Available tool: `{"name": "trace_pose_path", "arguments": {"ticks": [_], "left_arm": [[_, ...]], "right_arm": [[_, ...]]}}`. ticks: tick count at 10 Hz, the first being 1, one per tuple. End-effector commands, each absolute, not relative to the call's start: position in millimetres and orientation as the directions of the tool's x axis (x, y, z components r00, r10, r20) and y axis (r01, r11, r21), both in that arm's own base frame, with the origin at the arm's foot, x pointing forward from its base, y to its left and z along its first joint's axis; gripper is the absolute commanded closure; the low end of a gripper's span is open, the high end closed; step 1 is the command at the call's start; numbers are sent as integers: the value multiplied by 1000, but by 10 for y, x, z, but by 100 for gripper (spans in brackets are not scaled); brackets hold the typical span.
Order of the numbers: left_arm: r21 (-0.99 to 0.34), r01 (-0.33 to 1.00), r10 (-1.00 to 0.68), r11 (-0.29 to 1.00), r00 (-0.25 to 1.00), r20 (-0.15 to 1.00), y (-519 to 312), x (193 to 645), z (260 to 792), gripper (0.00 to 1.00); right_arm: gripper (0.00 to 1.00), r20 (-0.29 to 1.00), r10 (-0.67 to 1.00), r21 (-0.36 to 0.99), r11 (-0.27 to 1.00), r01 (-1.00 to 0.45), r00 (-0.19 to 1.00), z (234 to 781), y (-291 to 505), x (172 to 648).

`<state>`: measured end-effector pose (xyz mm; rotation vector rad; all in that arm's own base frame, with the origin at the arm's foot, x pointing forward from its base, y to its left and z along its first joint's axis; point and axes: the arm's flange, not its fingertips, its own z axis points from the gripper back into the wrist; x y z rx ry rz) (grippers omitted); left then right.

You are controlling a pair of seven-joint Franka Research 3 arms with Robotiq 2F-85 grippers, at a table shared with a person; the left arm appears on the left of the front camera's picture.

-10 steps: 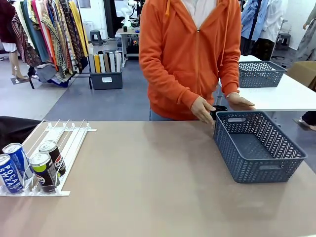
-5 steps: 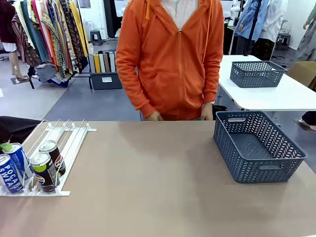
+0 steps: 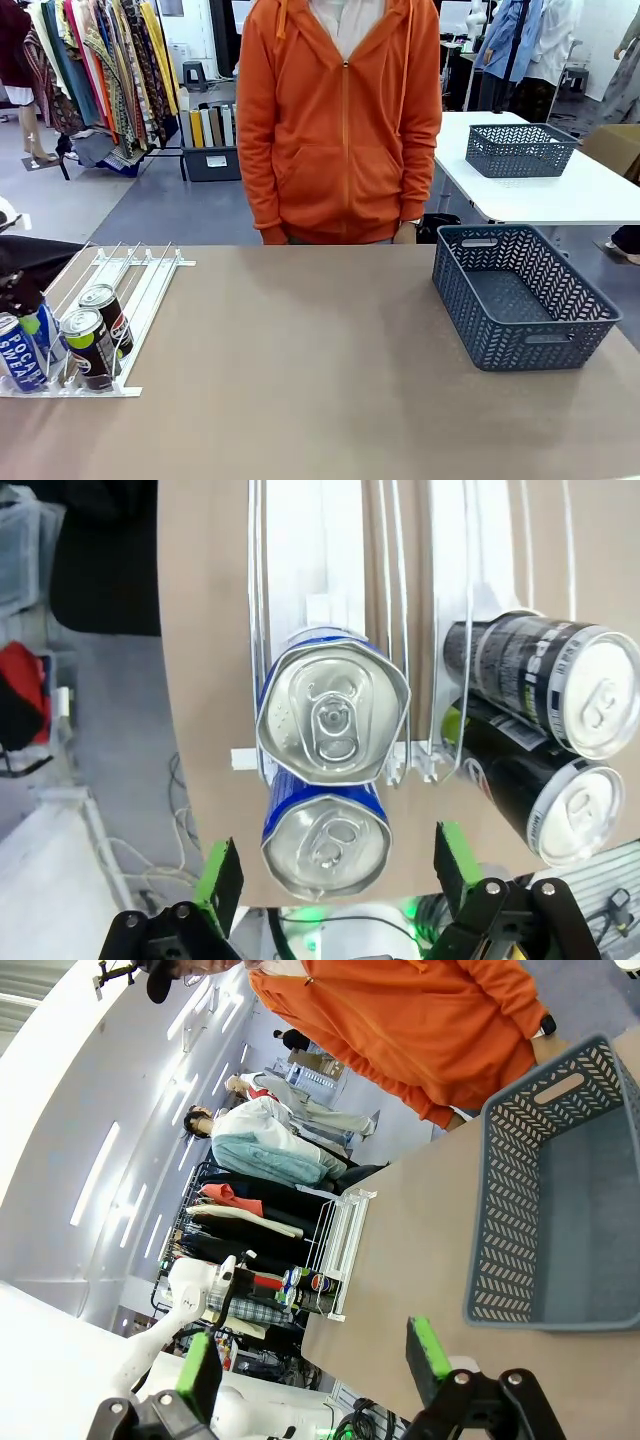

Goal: Retrieve and store the cans from the dispenser.
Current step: Pick up one can from the Automatic Can Dispenser and place it in the middle of the table.

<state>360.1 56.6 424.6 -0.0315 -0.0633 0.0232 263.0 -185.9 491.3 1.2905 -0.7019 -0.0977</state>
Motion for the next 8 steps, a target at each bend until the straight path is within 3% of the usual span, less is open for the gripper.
{"name": "trace_pose_path", "arguments": {"ticks": [1, 6, 7, 8], "left_arm": [[-21, -47, 48, 999, 998, 41, 542, 3541, 4097, 0], [-23, -59, 60, 998, 997, 44, 554, 3581, 4012, 0], [-16, -64, 65, 998, 996, 64, 553, 3580, 4016, 59], [-21, -61, 62, 998, 994, 84, 549, 3589, 4016, 100]], "right_arm": [[0, 431, -457, 899, 289, -329, 778, 4955, -1852, 2659], [0, 431, -457, 899, 289, -329, 778, 4955, -1852, 2659], [0, 431, -457, 899, 289, -329, 778, 4955, -1852, 2659], [0, 431, -457, 899, 289, -329, 778, 4955, -1852, 2659]]}}
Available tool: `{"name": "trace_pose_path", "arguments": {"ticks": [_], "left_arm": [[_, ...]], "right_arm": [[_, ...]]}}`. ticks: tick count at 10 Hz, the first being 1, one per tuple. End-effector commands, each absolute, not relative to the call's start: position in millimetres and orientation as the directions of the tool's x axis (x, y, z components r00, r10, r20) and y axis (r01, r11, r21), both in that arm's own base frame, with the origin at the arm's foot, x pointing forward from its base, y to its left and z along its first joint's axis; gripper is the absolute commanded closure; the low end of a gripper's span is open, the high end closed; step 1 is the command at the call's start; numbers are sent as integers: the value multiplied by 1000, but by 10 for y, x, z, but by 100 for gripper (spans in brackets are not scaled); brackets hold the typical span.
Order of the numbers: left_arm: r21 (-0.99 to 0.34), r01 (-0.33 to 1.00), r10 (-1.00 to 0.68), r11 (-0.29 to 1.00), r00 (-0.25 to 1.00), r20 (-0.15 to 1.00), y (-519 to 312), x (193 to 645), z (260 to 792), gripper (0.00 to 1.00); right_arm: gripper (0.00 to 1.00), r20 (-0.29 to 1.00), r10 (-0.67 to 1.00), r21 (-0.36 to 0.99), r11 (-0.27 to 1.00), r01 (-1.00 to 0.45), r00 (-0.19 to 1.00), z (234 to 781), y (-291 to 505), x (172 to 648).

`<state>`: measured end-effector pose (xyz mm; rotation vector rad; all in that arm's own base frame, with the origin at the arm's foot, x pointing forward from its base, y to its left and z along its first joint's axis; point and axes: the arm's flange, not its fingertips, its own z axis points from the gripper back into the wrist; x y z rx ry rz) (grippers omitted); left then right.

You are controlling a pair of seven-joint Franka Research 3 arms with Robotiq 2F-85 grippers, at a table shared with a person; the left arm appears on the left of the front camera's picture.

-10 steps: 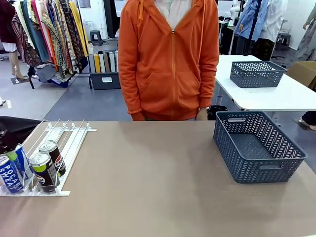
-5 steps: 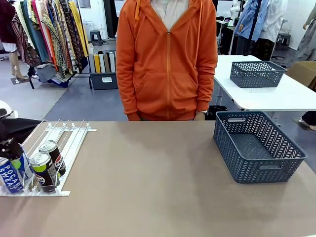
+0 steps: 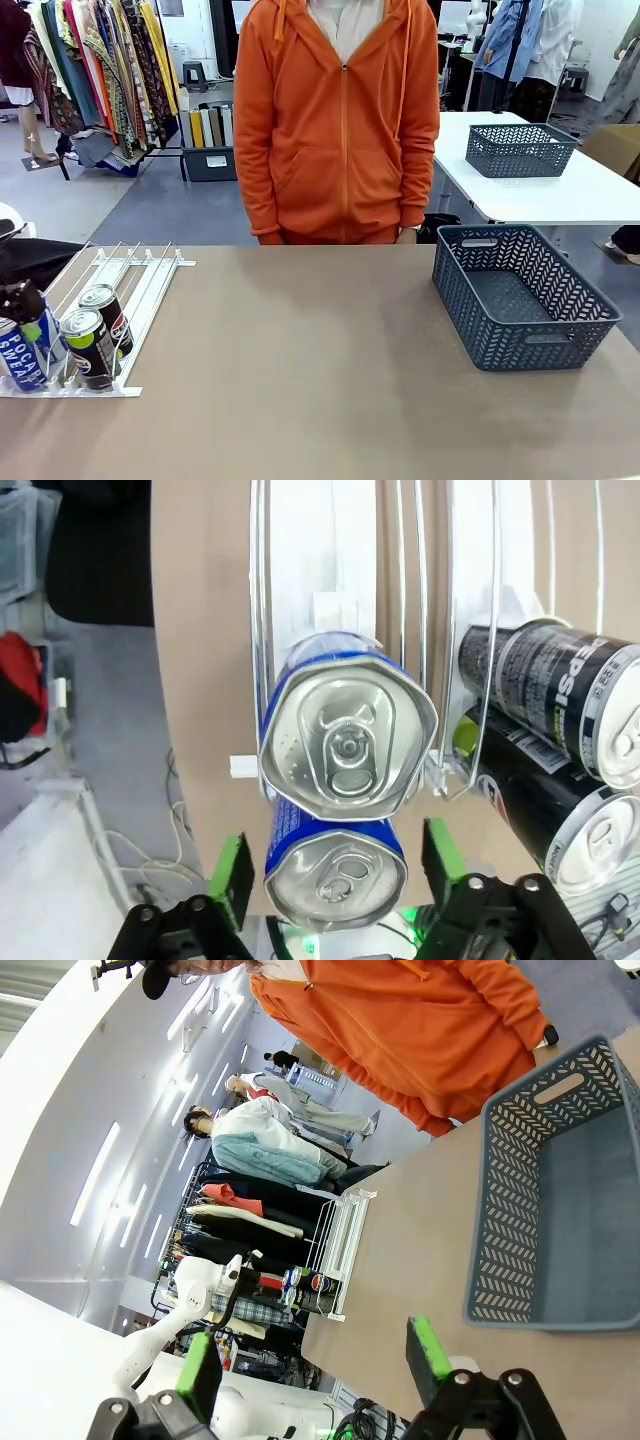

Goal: Retrieve and store the cans from the dispenser.
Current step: Pick up one can from the Automatic Can Dispenser and place it in the middle of the table.

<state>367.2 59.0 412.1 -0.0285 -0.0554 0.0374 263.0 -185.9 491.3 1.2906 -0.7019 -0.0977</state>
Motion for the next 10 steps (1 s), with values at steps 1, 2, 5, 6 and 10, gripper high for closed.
{"name": "trace_pose_path", "arguments": {"ticks": [1, 2, 5, 6, 10], "left_arm": [[-17, -60, 62, 998, 995, 78, 544, 3591, 4007, 100], [-16, -57, 58, 998, 996, 73, 534, 3602, 3999, 100], [-8, -56, 57, 998, 996, 68, 544, 3587, 4022, 100], [-12, -50, 51, 999, 996, 78, 538, 3568, 4053, 100], [27, 0, -4, 1000, 983, 185, 464, 3241, 4816, 100]], "right_arm": [[0, 431, -457, 899, 289, -329, 778, 4955, -1852, 2659], [0, 431, -457, 899, 289, -329, 778, 4955, -1852, 2659], [0, 431, -457, 899, 289, -329, 778, 4955, -1852, 2659], [0, 431, -457, 899, 289, -329, 778, 4955, -1852, 2659], [0, 431, -457, 899, 289, -329, 778, 4955, -1852, 2659]]}}
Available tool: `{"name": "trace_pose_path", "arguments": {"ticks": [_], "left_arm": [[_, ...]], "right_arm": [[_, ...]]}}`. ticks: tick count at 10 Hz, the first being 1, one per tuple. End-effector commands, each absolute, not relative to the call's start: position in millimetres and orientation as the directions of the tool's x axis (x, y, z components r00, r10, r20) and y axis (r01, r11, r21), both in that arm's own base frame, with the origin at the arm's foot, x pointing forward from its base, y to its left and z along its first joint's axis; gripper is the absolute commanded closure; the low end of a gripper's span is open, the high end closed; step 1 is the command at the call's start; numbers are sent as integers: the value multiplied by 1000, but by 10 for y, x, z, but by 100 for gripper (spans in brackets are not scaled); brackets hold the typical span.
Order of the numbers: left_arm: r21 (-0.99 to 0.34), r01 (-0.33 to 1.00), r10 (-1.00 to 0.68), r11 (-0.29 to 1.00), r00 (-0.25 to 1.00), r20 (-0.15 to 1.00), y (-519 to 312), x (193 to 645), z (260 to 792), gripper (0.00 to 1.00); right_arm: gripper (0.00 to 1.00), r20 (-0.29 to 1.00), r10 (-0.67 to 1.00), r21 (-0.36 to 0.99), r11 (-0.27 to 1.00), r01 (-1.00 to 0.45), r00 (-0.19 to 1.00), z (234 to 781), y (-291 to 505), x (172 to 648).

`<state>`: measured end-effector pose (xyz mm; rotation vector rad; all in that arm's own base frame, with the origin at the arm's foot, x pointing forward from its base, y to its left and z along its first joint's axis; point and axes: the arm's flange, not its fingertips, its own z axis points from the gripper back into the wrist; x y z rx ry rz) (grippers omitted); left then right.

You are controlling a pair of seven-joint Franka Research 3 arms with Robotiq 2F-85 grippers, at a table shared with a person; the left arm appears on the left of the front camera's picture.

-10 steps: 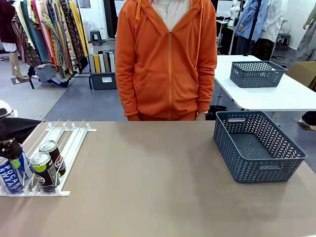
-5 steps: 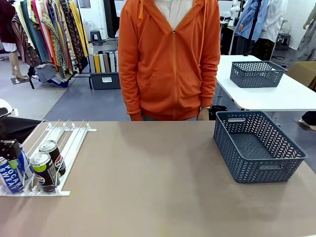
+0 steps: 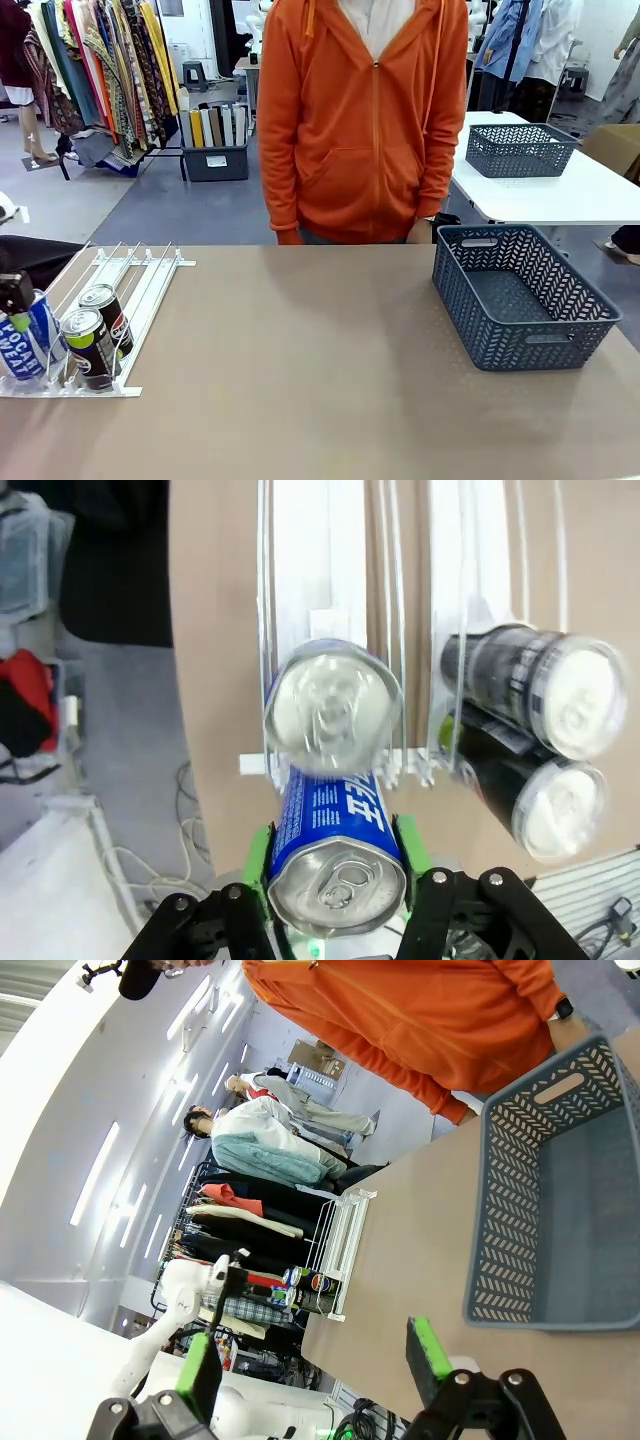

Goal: Retrieve and store the cans from the dispenser.
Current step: Pick up one can from the Automatic Can Dispenser and place it in the middle of the table.

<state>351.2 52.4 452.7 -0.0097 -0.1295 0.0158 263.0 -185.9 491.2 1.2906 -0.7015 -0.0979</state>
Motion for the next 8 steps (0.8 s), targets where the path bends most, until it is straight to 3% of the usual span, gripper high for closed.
{"name": "trace_pose_path", "arguments": {"ticks": [1, 4, 8], "left_arm": [[48, 37, -49, 998, 962, 270, 439, 3049, 5199, 100], [78, 142, -161, 987, 922, 352, 385, 2681, 5922, 100], [-54, 52, -20, 997, 876, 481, 671, 2412, 6050, 100]], "right_arm": [[0, 431, -457, 899, 289, -329, 778, 4955, -1852, 2659], [0, 431, -457, 899, 289, -329, 778, 4955, -1852, 2659], [0, 431, -457, 899, 289, -329, 778, 4955, -1852, 2659]]}}
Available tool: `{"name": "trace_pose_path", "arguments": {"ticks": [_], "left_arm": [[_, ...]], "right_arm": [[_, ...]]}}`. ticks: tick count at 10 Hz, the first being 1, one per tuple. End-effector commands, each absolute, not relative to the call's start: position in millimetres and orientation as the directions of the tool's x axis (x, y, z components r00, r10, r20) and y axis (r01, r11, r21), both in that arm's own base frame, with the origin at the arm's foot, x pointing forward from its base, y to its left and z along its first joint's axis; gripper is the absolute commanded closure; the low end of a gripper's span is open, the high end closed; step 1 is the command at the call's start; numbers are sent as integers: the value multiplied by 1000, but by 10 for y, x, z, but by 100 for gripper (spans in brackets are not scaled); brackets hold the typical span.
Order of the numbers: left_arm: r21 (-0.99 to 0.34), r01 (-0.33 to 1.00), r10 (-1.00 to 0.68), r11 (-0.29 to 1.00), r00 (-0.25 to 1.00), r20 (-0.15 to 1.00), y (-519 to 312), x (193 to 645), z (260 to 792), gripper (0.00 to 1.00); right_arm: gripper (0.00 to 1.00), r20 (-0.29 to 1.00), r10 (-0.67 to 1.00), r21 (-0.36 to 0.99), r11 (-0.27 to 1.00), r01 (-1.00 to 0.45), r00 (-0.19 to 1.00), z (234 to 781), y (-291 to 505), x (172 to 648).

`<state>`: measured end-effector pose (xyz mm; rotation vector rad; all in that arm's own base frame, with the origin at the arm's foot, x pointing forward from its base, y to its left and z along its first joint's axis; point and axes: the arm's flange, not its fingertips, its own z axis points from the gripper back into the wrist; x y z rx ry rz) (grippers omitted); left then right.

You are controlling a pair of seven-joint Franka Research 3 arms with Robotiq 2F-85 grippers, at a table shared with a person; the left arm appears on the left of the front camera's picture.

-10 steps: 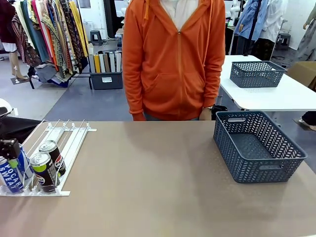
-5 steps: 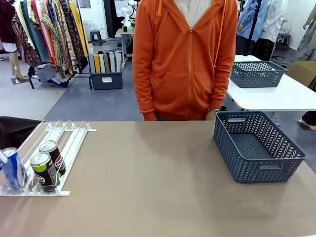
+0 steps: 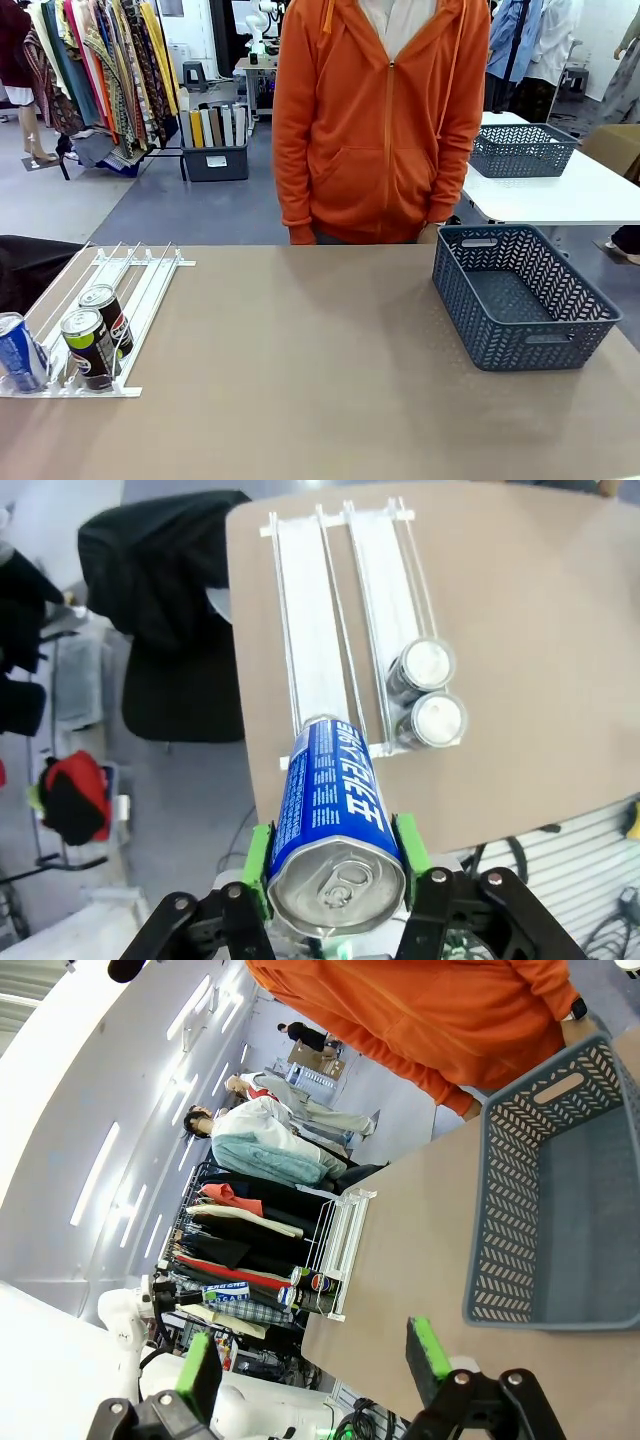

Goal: Retrieve and store the cans from the dispenser.
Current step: Pick up one can from the Automatic Can Dispenser and place it in the middle of the table.

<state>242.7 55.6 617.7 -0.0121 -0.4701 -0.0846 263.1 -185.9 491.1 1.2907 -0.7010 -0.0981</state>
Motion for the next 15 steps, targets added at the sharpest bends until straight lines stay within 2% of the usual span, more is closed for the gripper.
{"name": "trace_pose_path", "arguments": {"ticks": [1, 5, 6, 7, 8, 9, 10, 11, 12, 13, 14, 15], "left_arm": [[48, 108, -118, 993, 893, 435, 430, 2457, 6203, 100], [29, 101, -103, 994, 895, 435, 467, 2449, 6133, 100], [-21, 66, -49, 998, 891, 452, 363, 2558, 6156, 100], [-42, 84, -53, 996, 868, 494, 97, 2721, 6280, 100], [-12, 166, -134, 986, 836, 533, -350, 2975, 6410, 100], [1, 303, -258, 953, 807, 531, -861, 3208, 6473, 100], [35, 431, -387, 902, 768, 510, -1447, 3441, 6434, 100], [60, 503, -469, 862, 748, 469, -2038, 3651, 6289, 100], [59, 575, -542, 816, 726, 423, -2649, 3820, 6038, 100], [-10, 667, -620, 745, 698, 359, -3115, 3905, 5775, 100], [-21, 708, -667, 706, 674, 316, -3550, 3930, 5445, 100], [20, 734, -709, 679, 647, 281, -3932, 3954, 5084, 100]], "right_arm": [[0, 431, -457, 899, 289, -329, 778, 4955, -1852, 2659], [0, 431, -457, 899, 289, -329, 778, 4955, -1852, 2659], [0, 431, -457, 899, 289, -329, 778, 4955, -1852, 2659], [0, 431, -457, 899, 289, -329, 778, 4955, -1852, 2659], [0, 431, -457, 899, 289, -329, 778, 4955, -1852, 2659], [0, 431, -457, 899, 289, -329, 778, 4955, -1852, 2659], [0, 431, -457, 899, 289, -329, 778, 4955, -1852, 2659], [0, 431, -457, 899, 289, -329, 778, 4955, -1852, 2659], [0, 431, -457, 899, 289, -329, 778, 4955, -1852, 2659], [0, 431, -457, 899, 289, -329, 778, 4955, -1852, 2659], [0, 431, -457, 899, 289, -329, 778, 4955, -1852, 2659], [0, 431, -457, 899, 289, -329, 778, 4955, -1852, 2659]]}}
